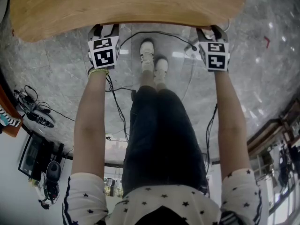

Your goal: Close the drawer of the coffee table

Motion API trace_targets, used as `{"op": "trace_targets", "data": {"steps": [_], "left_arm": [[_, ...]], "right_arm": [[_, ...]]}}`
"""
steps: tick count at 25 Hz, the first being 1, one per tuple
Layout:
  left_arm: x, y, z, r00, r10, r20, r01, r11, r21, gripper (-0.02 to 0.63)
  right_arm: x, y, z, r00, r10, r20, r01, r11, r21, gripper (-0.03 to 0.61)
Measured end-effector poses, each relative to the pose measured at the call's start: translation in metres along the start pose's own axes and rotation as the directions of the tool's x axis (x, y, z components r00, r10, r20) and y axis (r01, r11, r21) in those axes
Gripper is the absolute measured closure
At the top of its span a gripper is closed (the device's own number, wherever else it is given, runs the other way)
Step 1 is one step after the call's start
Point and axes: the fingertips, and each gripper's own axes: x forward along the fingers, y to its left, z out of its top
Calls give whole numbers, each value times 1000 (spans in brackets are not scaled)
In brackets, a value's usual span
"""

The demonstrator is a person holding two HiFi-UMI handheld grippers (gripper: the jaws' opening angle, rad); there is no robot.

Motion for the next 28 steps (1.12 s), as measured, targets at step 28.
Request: {"op": "trace_targets", "data": {"steps": [28], "left_arm": [[12, 6, 23, 992, 53, 115, -37, 990, -137, 400]], "right_arm": [[12, -17, 13, 991, -82, 104, 52, 962, 267, 371]]}}
